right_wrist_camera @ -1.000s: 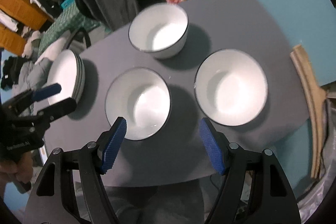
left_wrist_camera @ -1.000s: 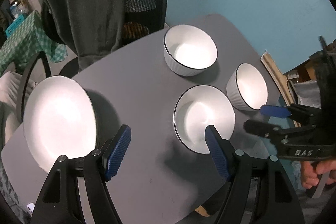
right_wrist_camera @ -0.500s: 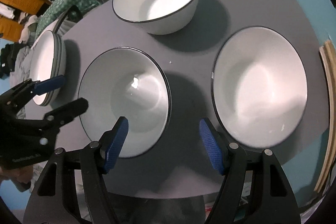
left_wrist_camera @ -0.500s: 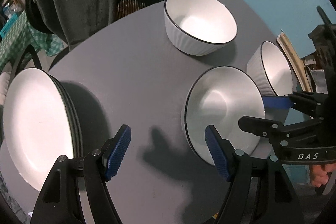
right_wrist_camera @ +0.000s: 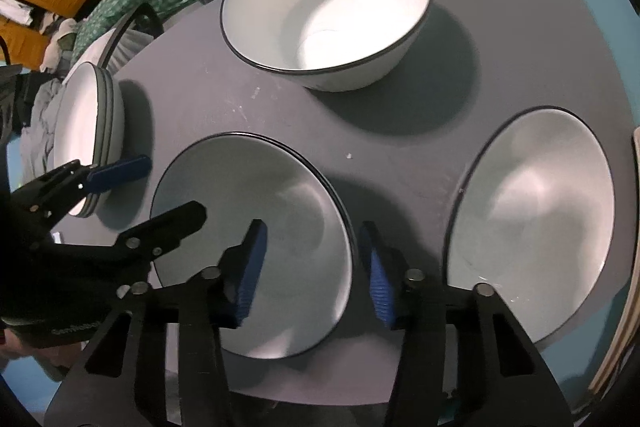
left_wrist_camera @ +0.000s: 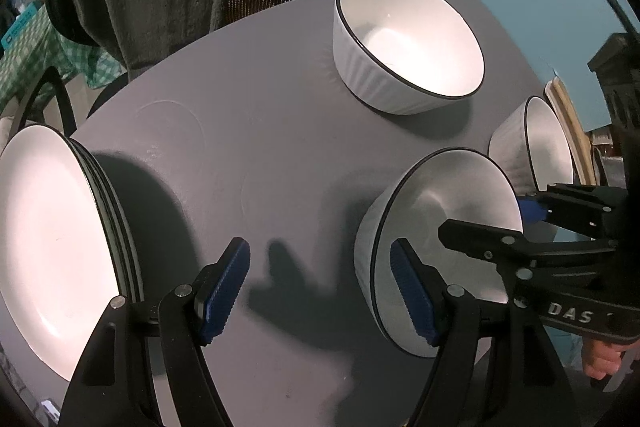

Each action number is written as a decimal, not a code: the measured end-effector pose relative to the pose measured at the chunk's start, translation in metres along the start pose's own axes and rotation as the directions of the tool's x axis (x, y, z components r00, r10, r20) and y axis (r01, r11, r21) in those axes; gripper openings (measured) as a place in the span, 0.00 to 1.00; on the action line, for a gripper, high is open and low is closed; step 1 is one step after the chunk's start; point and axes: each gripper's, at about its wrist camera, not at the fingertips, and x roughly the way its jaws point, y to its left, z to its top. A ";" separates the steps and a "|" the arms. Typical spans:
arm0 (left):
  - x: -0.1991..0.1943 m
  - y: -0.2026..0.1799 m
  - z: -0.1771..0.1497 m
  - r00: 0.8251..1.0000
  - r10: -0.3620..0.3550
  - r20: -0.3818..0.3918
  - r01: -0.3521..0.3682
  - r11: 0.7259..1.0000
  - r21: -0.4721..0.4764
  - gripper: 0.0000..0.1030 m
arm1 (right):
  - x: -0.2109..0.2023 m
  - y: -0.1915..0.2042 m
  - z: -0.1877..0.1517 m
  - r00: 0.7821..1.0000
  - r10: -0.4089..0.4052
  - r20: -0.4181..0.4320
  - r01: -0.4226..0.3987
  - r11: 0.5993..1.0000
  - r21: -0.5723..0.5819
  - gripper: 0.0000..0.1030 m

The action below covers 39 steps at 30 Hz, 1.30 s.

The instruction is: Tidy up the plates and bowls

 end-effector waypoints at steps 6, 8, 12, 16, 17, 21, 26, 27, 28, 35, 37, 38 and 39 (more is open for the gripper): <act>-0.002 0.004 -0.002 1.000 0.004 -0.003 -0.004 1.000 0.008 0.72 | 0.001 0.006 -0.004 0.998 -0.067 -0.012 0.067 0.998 -0.021 0.36; -0.001 0.007 -0.003 1.000 0.003 -0.006 -0.003 1.000 0.004 0.72 | 0.002 0.005 -0.003 0.998 -0.058 -0.021 0.058 0.998 -0.021 0.28; 0.000 0.012 -0.004 1.000 -0.001 -0.011 0.001 1.000 -0.014 0.72 | 0.008 0.011 0.003 0.999 -0.002 -0.046 0.002 1.000 -0.004 0.22; 0.005 0.018 -0.007 1.000 0.000 -0.027 -0.001 0.999 -0.043 0.72 | 0.012 0.015 0.005 0.999 -0.026 -0.046 0.025 1.000 -0.008 0.22; 0.006 0.020 -0.007 1.000 -0.009 -0.030 0.007 0.999 -0.052 0.72 | 0.012 0.013 0.004 0.999 -0.022 -0.047 0.022 1.000 -0.003 0.22; 0.012 0.023 -0.008 0.999 -0.016 -0.045 0.013 0.997 -0.072 0.71 | 0.018 0.010 0.005 0.998 -0.012 -0.061 0.013 1.000 0.001 0.22; 0.020 0.025 -0.008 0.996 -0.040 -0.077 0.031 0.994 -0.105 0.53 | 0.022 0.008 0.008 0.998 0.008 -0.055 -0.007 1.000 0.028 0.15; 0.023 0.025 -0.008 0.995 -0.043 -0.085 0.034 0.994 -0.108 0.48 | 0.022 0.007 0.008 0.998 0.015 -0.056 -0.013 0.999 0.036 0.15; 0.023 0.025 -0.008 0.996 -0.036 -0.085 0.027 0.994 -0.108 0.45 | 0.021 0.005 0.008 0.998 0.018 -0.057 -0.016 0.999 0.042 0.14; 0.026 0.021 -0.006 0.989 -0.104 -0.106 0.087 0.985 -0.152 0.10 | 0.018 0.007 0.001 0.999 0.005 -0.042 -0.003 0.999 0.048 0.09; 0.025 0.017 -0.006 0.991 -0.084 -0.103 0.068 0.986 -0.150 0.09 | 0.017 0.007 0.000 0.999 -0.004 -0.039 0.005 0.999 0.042 0.08; 0.025 0.016 -0.006 0.992 -0.078 -0.101 0.062 0.987 -0.151 0.09 | 0.017 0.008 -0.001 0.999 -0.008 -0.040 0.010 0.999 0.037 0.08; 0.024 0.016 -0.006 0.992 -0.076 -0.102 0.060 0.986 -0.155 0.07 | 0.016 0.007 -0.001 0.999 -0.014 -0.038 0.015 0.999 0.038 0.08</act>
